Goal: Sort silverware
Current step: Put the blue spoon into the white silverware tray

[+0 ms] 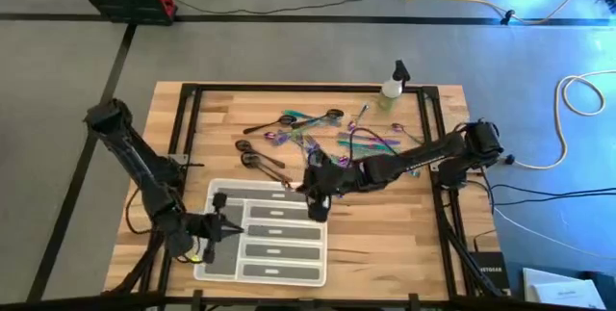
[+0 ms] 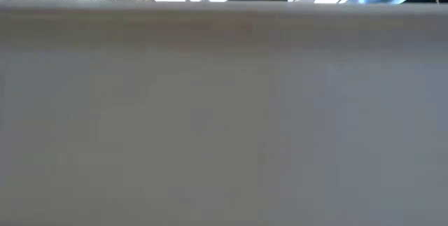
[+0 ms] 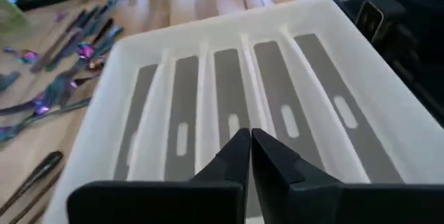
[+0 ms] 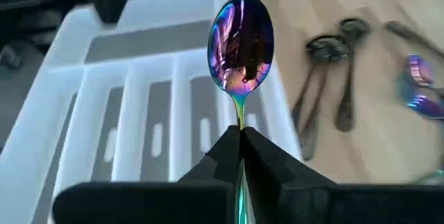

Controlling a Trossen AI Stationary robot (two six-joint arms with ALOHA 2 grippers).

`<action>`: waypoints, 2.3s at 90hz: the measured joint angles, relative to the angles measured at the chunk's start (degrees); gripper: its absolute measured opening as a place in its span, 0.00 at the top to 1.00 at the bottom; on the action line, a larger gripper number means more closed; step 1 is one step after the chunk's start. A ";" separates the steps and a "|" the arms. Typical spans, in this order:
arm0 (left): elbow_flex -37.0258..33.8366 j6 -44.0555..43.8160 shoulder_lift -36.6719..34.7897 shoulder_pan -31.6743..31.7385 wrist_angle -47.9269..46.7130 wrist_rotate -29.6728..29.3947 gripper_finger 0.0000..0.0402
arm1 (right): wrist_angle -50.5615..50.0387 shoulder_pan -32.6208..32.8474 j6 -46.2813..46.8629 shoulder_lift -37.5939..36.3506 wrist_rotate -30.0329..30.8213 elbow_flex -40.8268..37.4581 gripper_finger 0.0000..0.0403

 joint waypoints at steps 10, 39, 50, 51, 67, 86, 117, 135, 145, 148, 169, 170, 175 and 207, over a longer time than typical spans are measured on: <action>0.04 0.14 -2.32 -1.82 -1.32 -3.09 1.00 | 0.14 1.20 -3.91 5.16 -0.68 4.60 1.00; 0.04 -0.20 -5.06 -2.98 -3.24 -5.19 1.00 | -14.67 1.53 -11.29 18.07 -2.14 18.62 1.00; 0.04 -1.97 -5.06 -2.94 -5.14 -5.21 1.00 | -15.11 1.53 -11.15 19.54 -4.05 18.80 1.00; 0.04 -2.04 -5.05 -2.94 -5.25 -5.21 1.00 | -15.17 1.53 -11.08 19.67 -4.05 18.78 1.00; 0.04 -2.12 -5.07 -2.77 -5.24 -6.01 1.00 | -16.21 1.55 -10.05 21.44 -4.36 18.76 1.00; 0.04 -2.12 -5.05 -2.77 -5.20 -6.41 1.00 | -17.84 1.98 -7.38 21.82 -5.00 18.67 1.00; 0.04 -1.38 -5.06 -2.77 -5.17 -6.87 1.00 | -20.36 1.99 -1.74 21.73 -4.04 17.32 1.00; 0.04 -1.40 -5.05 -2.77 -5.16 -7.26 1.00 | -20.30 1.99 -0.22 21.73 -3.98 17.32 1.00; 0.04 -1.38 -5.05 -2.77 -5.15 -7.28 1.00 | -20.68 1.99 0.46 21.73 -4.04 17.32 1.00; 0.04 -1.38 -5.06 -2.77 -5.16 -7.27 1.00 | -20.60 1.99 0.60 21.73 -4.06 17.32 1.00; 0.04 -1.34 -5.05 -2.77 -5.16 -7.28 1.00 | -20.63 1.99 1.94 21.73 -4.48 17.32 1.00; 0.04 -1.34 -5.05 -2.77 -5.16 -7.28 1.00 | -20.63 1.99 1.95 21.73 -4.51 17.32 1.00; 0.04 -1.31 -5.05 -2.77 -5.16 -7.28 1.00 | -20.67 1.99 1.96 21.73 -5.04 17.32 1.00; 0.04 -1.29 -5.05 -2.77 -5.16 -7.28 1.00 | -21.20 2.32 1.54 21.73 -5.88 17.32 1.00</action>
